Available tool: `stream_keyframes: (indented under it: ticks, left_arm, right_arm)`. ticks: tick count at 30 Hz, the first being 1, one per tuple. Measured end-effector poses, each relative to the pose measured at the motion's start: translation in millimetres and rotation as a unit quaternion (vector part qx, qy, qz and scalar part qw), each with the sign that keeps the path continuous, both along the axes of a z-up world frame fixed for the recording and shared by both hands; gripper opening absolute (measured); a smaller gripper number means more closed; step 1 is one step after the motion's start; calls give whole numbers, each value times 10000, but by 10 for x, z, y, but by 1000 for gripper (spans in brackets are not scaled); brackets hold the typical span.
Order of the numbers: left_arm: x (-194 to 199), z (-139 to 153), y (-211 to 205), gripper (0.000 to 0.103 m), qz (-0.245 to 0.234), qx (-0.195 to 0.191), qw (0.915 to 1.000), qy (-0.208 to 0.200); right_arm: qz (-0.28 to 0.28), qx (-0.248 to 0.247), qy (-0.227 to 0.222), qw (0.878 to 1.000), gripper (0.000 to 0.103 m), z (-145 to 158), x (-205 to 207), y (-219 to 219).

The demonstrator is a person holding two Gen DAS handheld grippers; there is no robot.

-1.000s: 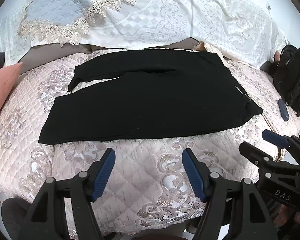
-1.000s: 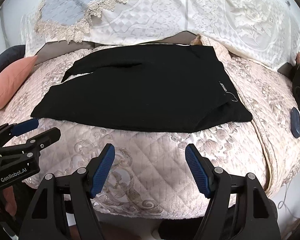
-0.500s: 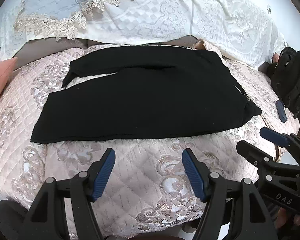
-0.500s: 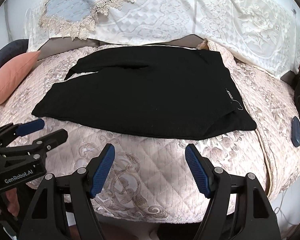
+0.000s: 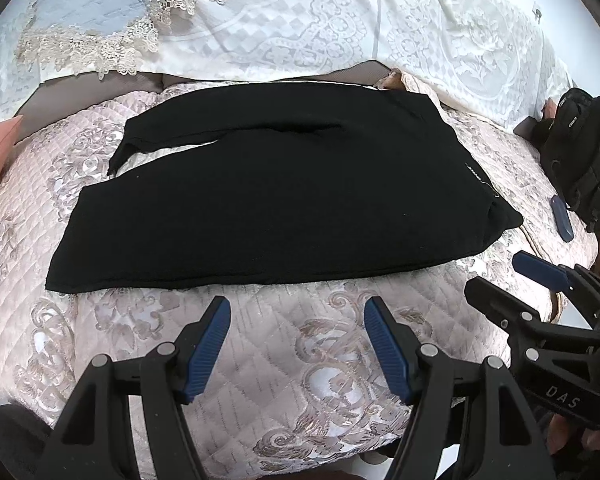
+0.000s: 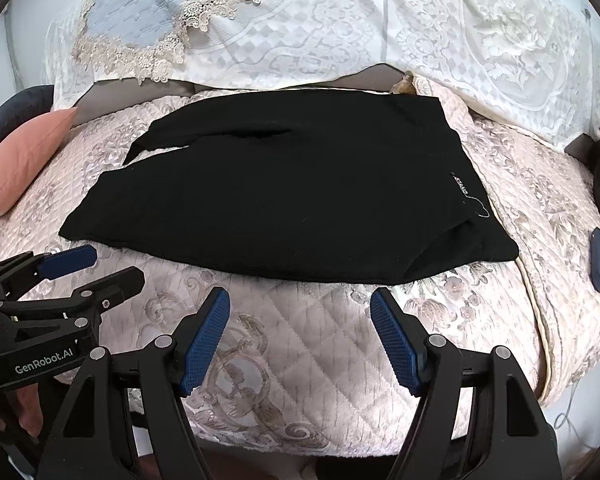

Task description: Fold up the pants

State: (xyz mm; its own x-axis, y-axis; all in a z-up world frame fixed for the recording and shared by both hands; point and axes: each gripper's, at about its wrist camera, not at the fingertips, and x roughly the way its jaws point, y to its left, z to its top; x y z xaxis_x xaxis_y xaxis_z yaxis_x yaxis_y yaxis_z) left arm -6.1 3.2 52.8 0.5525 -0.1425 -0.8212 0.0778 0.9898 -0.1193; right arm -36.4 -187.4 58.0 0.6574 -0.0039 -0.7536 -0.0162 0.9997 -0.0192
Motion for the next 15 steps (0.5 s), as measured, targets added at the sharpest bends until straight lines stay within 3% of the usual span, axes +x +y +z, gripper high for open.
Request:
stream_keyframes:
  ticks: [15]
  left_arm:
    - [174,-54,-1,72,-9,6,10000,94]
  right_arm:
    - [28,41,115,9999,73,-87,165,-57]
